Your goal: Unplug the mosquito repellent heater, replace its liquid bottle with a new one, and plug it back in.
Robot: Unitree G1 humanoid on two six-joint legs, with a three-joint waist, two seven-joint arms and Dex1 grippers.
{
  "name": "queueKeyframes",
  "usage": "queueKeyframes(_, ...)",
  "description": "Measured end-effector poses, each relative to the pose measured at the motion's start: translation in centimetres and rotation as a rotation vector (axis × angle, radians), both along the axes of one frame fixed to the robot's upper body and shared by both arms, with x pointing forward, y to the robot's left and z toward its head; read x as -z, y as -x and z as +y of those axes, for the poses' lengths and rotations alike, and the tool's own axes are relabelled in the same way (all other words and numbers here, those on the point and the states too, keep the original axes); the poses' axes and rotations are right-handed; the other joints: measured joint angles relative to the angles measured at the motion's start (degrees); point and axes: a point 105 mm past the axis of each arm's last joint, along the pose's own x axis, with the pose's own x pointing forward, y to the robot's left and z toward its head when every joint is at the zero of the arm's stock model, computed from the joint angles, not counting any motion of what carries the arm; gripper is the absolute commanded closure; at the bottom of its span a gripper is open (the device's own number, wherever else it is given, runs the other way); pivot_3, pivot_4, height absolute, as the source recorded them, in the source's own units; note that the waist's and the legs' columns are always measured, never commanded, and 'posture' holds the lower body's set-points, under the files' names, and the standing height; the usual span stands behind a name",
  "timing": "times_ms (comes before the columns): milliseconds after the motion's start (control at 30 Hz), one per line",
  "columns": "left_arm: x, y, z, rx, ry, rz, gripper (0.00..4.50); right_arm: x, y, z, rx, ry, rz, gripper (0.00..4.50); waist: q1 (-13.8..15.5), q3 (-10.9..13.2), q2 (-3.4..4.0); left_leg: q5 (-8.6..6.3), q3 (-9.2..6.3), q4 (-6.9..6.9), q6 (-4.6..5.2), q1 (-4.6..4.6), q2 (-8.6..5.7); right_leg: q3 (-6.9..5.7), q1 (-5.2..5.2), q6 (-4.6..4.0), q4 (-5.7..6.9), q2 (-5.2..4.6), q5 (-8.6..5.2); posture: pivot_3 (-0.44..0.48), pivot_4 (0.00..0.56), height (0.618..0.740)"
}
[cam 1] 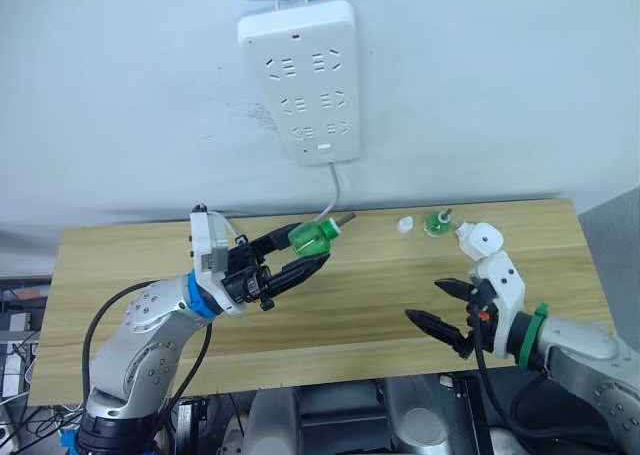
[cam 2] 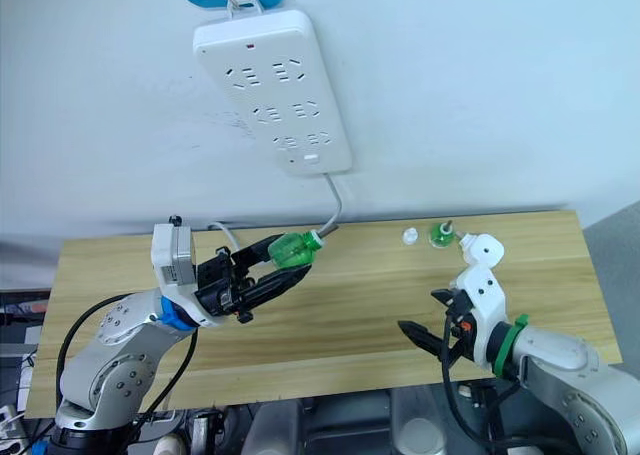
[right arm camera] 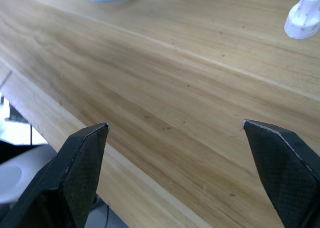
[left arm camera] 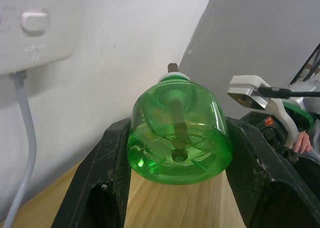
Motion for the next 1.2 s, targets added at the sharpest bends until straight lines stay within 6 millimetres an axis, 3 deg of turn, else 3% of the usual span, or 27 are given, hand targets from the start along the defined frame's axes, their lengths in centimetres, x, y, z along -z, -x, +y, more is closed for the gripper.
queueKeyframes(933, 0.4, 0.6, 0.6, -0.038, 0.003, 0.022, 2.24, -0.2, 0.0, -0.1, 0.014, -0.002, -0.024, 0.00, 0.1, -0.2, -0.01, 0.00, 0.09, -0.06, 0.00, 0.50, 0.01, 0.12, 0.39, 0.00, 0.00, 0.00, 0.00, -0.302, 0.362, 0.740)
queueKeyframes(1200, -0.2, 0.4, 0.5, -0.028, -0.002, -0.003, 2.24, -1.7, -2.7, -2.6, 0.006, 0.115, -0.062, 0.00, 0.0, -0.2, -0.02, 0.00, 0.17, -0.03, 0.01, 0.53, 0.00, 0.17, 0.40, 0.00, 0.02, 0.00, 0.00, -0.306, 0.364, 0.740)
